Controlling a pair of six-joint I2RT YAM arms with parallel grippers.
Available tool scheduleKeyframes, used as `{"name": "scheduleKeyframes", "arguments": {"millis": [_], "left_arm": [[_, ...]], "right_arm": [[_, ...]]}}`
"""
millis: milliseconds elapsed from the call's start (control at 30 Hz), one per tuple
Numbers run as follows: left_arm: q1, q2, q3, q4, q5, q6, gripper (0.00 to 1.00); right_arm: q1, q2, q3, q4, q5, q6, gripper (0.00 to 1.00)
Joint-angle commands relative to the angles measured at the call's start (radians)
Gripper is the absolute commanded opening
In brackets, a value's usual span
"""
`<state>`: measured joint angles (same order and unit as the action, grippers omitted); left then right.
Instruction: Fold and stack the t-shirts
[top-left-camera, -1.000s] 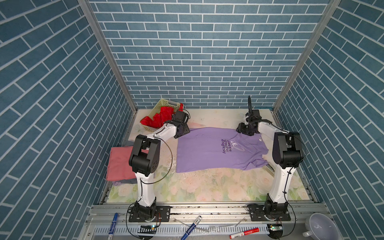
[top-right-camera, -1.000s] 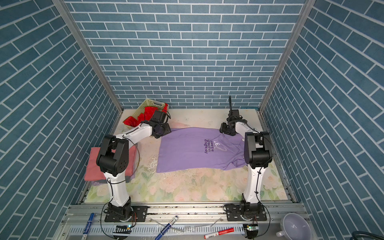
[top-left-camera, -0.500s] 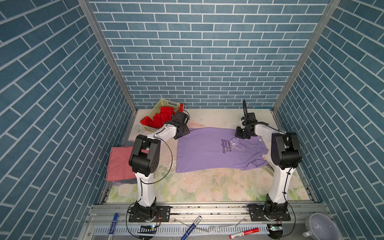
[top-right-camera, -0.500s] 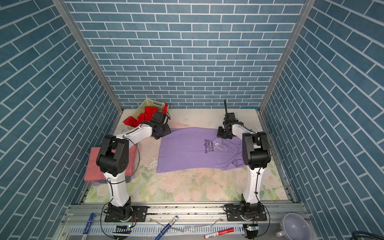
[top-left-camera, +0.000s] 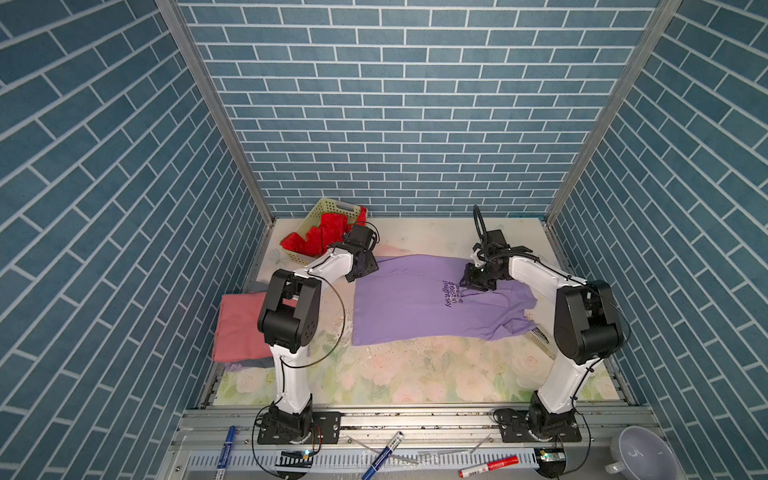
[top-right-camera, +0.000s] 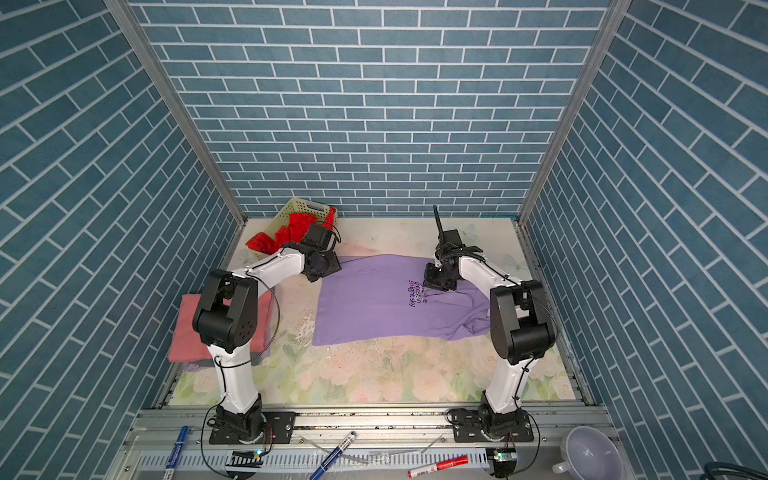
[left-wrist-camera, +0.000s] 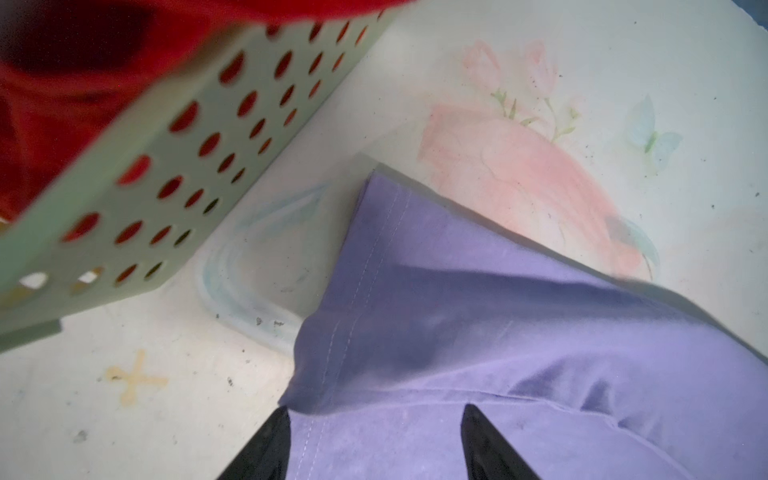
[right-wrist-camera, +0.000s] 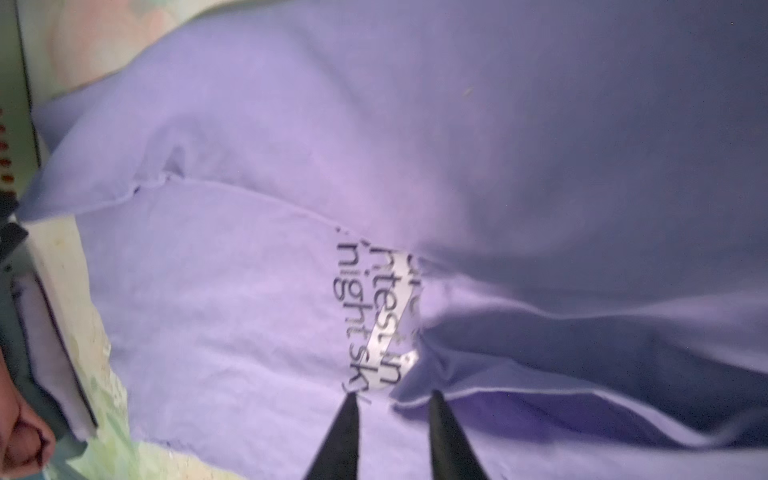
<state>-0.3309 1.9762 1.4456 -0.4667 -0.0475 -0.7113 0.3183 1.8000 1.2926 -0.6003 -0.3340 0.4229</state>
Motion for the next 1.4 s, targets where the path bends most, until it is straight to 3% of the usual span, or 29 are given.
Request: {"name": "scheduleKeyframes", "arguments": {"millis": [0,133,267,400,633,1067,1233,1367], "left_arm": [[0.006,0.012,0.043,-0.052,-0.011,0.032,0.67],[0.006,0.023,0.06,-0.055,0.004,0.041,0.67],[0.007,0.024,0.06,-0.048,0.016,0.044,0.67],[0.007,0.025,0.058,-0.039,0.026,0.044,0.67],[0.007,0.015,0.04,-0.036,0.028,0.043,0.67],[0.009,0.075,0.095,-0.054,0.053,0.046,0.67],[0.012,0.09,0.125,-0.07,0.055,0.058,0.67],[0.015,0.093,0.141,-0.069,0.065,0.058,0.67]], "right_arm": [[0.017,-0.084,-0.022,-0.068,-0.051,0.03,0.43],[0.015,-0.114,-0.015,-0.033,0.092,0.036,0.49],[-0.015,-0.04,0.011,0.037,0.238,0.043,0.48],[-0.066,0.083,0.063,0.122,0.171,0.035,0.43],[-0.068,0.205,0.141,0.054,0.05,-0.044,0.36],[-0.044,0.005,-0.134,-0.038,0.052,0.032,0.35],[-0.023,-0.098,-0.159,-0.147,0.024,0.052,0.36],[-0.028,-0.139,-0.132,-0.184,0.101,0.055,0.38]]}}
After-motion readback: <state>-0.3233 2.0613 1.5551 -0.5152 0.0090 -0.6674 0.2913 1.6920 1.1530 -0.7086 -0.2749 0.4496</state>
